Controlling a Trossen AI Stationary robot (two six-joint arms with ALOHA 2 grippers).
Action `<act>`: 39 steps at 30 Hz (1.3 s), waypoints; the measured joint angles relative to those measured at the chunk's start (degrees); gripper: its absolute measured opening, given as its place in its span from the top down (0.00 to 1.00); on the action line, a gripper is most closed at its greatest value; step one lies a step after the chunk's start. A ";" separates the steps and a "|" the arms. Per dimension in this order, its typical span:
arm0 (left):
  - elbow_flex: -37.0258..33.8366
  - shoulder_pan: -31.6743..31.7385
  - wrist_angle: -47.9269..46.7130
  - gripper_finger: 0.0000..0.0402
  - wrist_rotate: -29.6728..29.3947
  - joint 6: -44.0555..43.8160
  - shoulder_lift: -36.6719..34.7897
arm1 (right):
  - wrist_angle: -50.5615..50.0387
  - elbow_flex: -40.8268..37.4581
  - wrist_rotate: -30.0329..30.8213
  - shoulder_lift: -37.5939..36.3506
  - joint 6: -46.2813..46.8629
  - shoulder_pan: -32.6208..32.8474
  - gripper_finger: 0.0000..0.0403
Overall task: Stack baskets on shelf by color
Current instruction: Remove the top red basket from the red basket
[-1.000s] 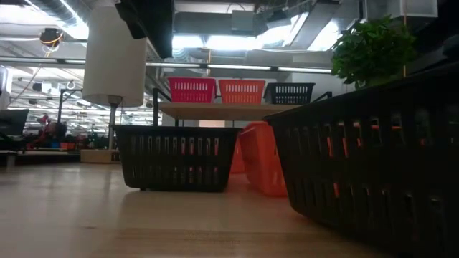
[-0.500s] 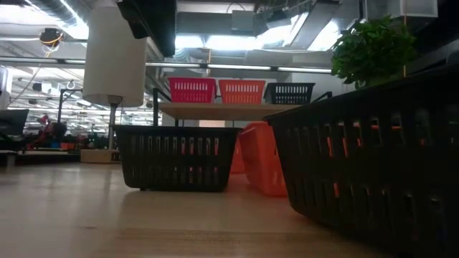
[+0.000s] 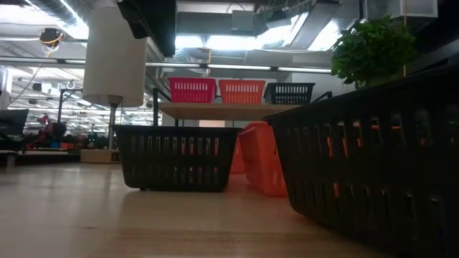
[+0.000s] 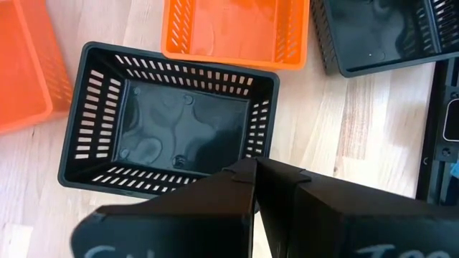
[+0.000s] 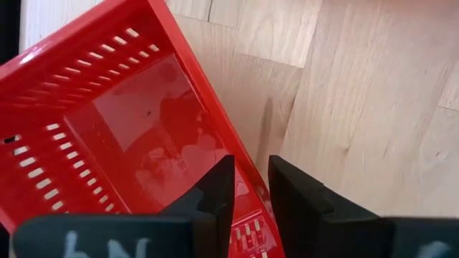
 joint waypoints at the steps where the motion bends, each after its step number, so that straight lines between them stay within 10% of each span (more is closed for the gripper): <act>1: 0.00 0.00 0.01 1.00 0.00 0.00 0.00 | 0.00 0.00 -0.02 0.00 0.70 0.00 0.79; 39: 0.00 0.00 -0.03 1.00 -0.01 -1.09 0.00 | 0.20 1.24 -1.50 -0.04 2.67 0.02 0.81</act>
